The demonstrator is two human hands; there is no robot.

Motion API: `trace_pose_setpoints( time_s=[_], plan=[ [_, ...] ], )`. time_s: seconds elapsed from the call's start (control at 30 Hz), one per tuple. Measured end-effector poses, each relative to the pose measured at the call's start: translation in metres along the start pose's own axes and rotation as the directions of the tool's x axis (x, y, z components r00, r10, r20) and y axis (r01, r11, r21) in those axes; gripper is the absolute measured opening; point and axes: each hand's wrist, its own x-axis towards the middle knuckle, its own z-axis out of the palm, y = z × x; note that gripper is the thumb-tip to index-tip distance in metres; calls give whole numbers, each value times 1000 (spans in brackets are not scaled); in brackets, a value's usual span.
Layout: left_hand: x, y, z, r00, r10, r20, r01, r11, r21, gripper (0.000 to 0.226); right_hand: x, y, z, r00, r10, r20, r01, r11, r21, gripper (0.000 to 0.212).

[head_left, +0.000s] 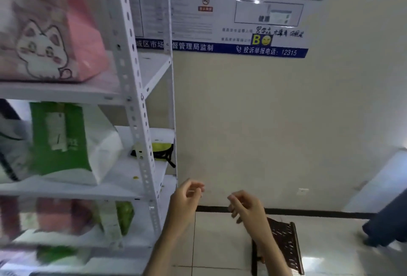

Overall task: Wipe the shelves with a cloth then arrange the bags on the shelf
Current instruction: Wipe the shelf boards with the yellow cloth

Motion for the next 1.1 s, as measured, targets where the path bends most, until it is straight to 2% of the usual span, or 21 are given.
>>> trace_pose_setpoints(
  time_s=[0.3,0.47,0.6,0.73,0.83,1.0,1.1],
  plan=[
    [40,-2,1,981,-91,-174,72,991,-111,15,75,-4,13,992,11,123,-16,999,41,9],
    [91,2,22,962,-119,-246,100,991,-89,13,135,8,4,978,18,206,-35,996,81,8],
    [133,15,30,920,-157,-360,140,987,-74,13,183,11,1,953,37,300,-55,997,49,9],
    [162,18,28,870,-181,-459,169,983,-67,16,224,9,10,922,-30,387,9,998,58,13],
    [177,20,19,837,-161,-523,170,985,-31,21,251,-2,29,877,-105,468,83,994,67,17],
    [201,16,-4,711,-160,-685,194,981,-28,25,293,-27,91,733,-237,637,283,959,32,15],
    [214,5,-23,624,-148,-767,213,977,-15,15,312,-38,135,659,-339,671,410,910,57,17]
  ],
)
